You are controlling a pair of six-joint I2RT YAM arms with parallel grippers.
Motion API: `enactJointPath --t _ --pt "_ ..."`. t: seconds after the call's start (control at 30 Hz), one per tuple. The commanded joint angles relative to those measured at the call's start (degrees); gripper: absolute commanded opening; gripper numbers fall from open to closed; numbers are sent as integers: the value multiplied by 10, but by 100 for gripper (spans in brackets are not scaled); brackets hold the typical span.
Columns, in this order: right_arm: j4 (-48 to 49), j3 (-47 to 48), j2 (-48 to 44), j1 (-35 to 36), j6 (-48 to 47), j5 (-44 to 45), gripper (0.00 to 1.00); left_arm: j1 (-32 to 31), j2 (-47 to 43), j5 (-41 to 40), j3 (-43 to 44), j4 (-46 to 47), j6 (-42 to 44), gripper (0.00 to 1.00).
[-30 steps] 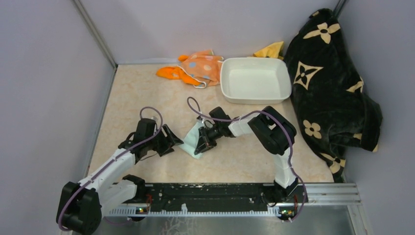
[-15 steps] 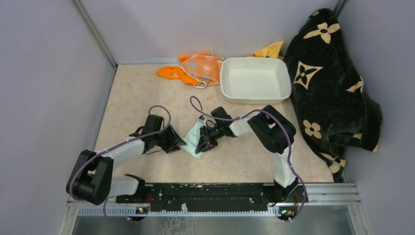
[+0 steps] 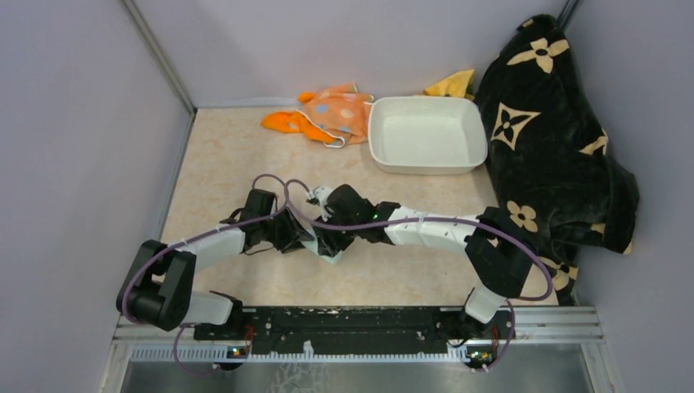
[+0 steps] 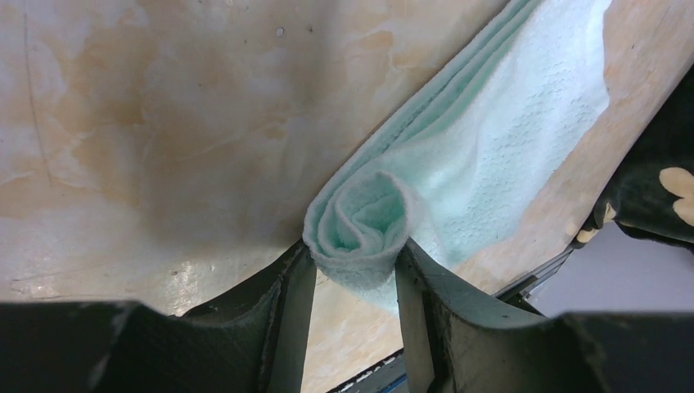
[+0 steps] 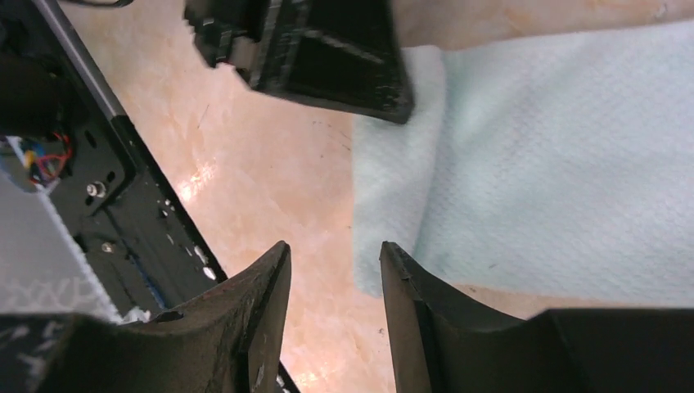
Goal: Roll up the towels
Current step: Roll the towel at the center of the board.
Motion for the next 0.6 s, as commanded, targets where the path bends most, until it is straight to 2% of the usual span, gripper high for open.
enactJointPath --t 0.0,0.13,0.33,0.57 --pt "-25 25 -19 78 -97 194 45 1 30 -45 -18 -45 22 48" --pt "-14 31 5 124 -125 259 45 1 29 -46 -18 -48 20 48" --pt "-26 48 78 145 -149 307 44 1 26 -49 -16 -53 21 49" --pt "-24 42 111 149 -162 357 44 1 29 -56 -11 -60 31 50"
